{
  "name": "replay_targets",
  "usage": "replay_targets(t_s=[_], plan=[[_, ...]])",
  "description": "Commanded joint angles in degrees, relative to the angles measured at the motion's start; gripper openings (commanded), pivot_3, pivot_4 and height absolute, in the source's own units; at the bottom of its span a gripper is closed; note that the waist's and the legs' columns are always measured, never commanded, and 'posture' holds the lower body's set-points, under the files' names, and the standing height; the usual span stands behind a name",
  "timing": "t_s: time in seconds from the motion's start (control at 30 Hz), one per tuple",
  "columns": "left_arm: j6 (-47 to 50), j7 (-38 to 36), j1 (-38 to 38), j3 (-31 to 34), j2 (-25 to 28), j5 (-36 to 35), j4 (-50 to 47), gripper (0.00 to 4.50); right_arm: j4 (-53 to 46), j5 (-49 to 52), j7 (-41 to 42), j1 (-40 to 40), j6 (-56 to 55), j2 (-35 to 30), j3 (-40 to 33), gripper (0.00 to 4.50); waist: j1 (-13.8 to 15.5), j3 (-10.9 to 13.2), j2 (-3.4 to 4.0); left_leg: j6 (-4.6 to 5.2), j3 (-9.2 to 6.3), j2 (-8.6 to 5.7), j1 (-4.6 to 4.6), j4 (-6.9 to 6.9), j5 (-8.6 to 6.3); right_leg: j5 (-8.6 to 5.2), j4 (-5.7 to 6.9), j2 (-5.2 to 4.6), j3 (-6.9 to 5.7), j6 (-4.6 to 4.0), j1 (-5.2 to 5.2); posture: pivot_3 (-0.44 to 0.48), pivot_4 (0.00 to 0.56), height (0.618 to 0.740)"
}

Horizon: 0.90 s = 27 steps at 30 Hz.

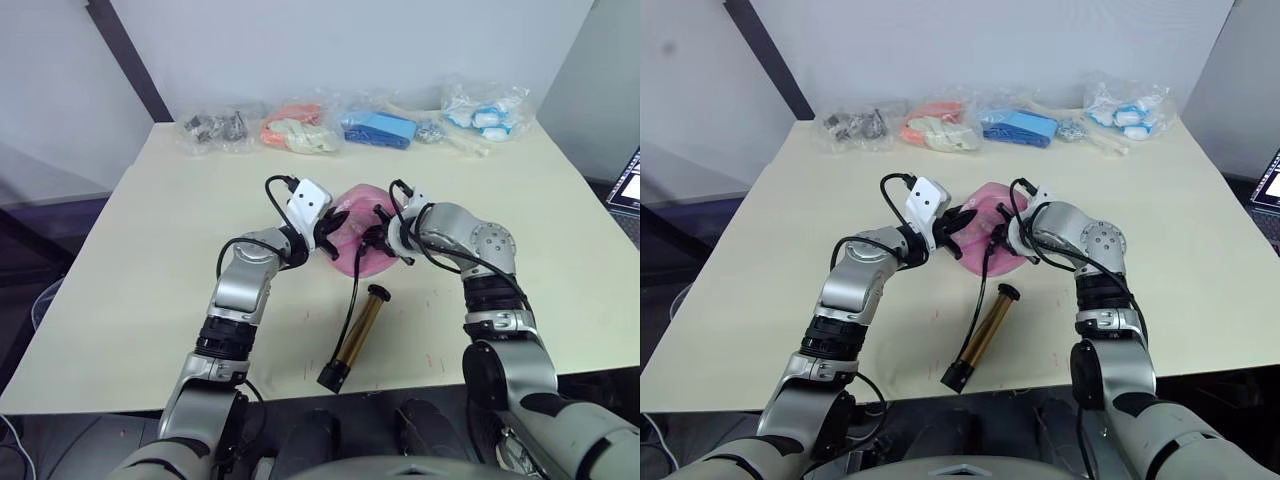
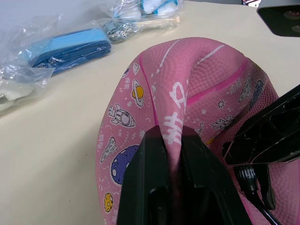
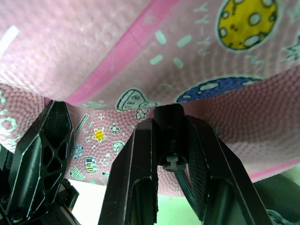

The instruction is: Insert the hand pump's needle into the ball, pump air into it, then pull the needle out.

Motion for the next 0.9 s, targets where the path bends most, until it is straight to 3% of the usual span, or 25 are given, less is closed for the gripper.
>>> replay_targets(t_s=[0.03, 0.37, 0.9], plan=[[1.8, -4.9, 2.5, -7.9, -3.2, -1.5, 0.9, 0.07, 3.2, -5.6, 2.7, -1.2, -3.4, 1.4, -0.9, 0.33, 0.0, 0.0, -0.01, 0.0, -0.01, 0.01, 0.02, -0.03, 0.0, -0.01, -0.01, 0.02, 0.0, 0.01, 0.0, 0.0, 0.15, 0.74], [1.3, -5.1, 2.4, -7.8, -3.2, -0.9, 1.6, 0.07, 2.5, -9.0, 5.1, -0.7, -1.8, 3.6, -2.9, 0.33, 0.0, -0.4, -0.13, -0.01, -0.02, 0.04, 0.21, -0.27, 0.0, -0.02, -0.12, 0.09, 0.12, 0.04, 0.01, 0.0, 0.15, 0.74], [-3.0, -5.8, -0.2, -7.2, -2.1, 1.0, 7.5, 0.07, -17.8, -8.8, 13.1, 6.1, 13.7, -1.8, 1.5, 0.33, 1.5, 0.4, 0.42, -0.03, -0.27, 0.01, -0.17, -0.32, 0.01, 0.0, -0.41, 0.04, -0.07, 0.03, -0.11, 0.0, 0.15, 0.74]])
